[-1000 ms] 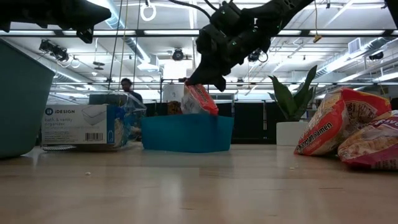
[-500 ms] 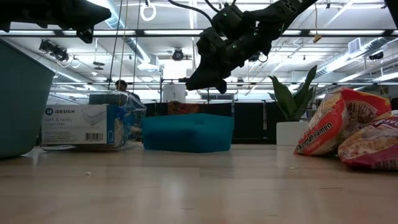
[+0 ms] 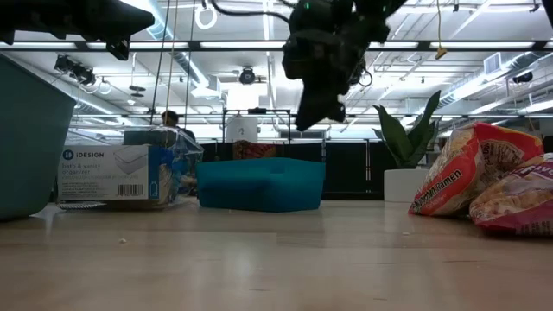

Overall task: Sort Maruchan noodles
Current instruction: Put the orange noodle pack into the blue bin

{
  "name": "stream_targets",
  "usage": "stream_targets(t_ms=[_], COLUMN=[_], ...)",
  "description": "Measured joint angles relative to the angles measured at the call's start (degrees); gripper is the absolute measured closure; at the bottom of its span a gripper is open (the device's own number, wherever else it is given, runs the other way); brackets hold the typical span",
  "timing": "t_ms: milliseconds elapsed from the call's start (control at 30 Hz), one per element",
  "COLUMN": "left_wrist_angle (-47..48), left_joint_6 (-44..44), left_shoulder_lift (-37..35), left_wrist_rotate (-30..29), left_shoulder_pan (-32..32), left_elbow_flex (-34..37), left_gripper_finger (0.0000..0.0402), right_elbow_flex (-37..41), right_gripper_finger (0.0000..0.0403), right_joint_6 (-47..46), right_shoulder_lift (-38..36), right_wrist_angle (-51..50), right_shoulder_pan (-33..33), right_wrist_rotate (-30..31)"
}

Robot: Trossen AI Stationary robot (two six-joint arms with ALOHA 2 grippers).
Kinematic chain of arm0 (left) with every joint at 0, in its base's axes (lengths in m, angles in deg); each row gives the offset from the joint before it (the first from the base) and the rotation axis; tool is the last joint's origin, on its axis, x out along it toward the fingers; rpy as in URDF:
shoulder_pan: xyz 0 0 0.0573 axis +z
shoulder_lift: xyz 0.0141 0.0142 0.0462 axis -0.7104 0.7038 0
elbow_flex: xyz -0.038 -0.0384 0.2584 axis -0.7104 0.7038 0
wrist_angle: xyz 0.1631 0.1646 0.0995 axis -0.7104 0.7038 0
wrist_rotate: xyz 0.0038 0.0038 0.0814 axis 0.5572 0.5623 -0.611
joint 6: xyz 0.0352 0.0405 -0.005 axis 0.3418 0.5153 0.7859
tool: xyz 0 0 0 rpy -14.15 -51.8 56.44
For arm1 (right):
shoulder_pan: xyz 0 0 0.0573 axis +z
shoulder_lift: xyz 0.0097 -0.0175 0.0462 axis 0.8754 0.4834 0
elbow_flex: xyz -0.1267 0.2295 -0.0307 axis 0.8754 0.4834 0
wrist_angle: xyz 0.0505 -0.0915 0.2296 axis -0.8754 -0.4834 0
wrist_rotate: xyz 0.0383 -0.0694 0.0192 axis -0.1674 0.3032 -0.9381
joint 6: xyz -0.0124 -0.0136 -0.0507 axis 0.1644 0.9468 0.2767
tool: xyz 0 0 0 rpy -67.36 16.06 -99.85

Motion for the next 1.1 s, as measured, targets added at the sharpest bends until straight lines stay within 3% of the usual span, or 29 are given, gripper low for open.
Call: stream_targets(t_ms=[267,533,900,1100], left_wrist_angle=[0.0,-2.54,-2.93,-2.53], left_joint_6=[2.4,7.12,7.39,5.02], left_shoulder_lift=[0.01,0.02,0.0,0.02], left_wrist_rotate=[0.0,-0.03,-0.02,0.02], left_shoulder_pan=[-0.02,-0.02,-0.02,-0.01], left_elbow_flex=[-0.01,-0.02,-0.04,-0.04], left_gripper_finger=[0.0365,0.0365,0.0365,0.0365], right_elbow_flex=[-4.5,-4.67,-3.71,2.51], right_gripper_finger=[0.0332,0.0312,0.0238,0.0235], right_joint_6=[-4.71,-12.13,-23.35,-27.72], right_shoulder_lift=[0.09,0.11,0.13,0.2], right_wrist_angle=[-13.08,-23.46,-31.98,-31.4], right_shoulder_pan=[15.02,27.66,35.32,37.89], right_wrist_rotate=[12.47,19.71,28.97,27.47])
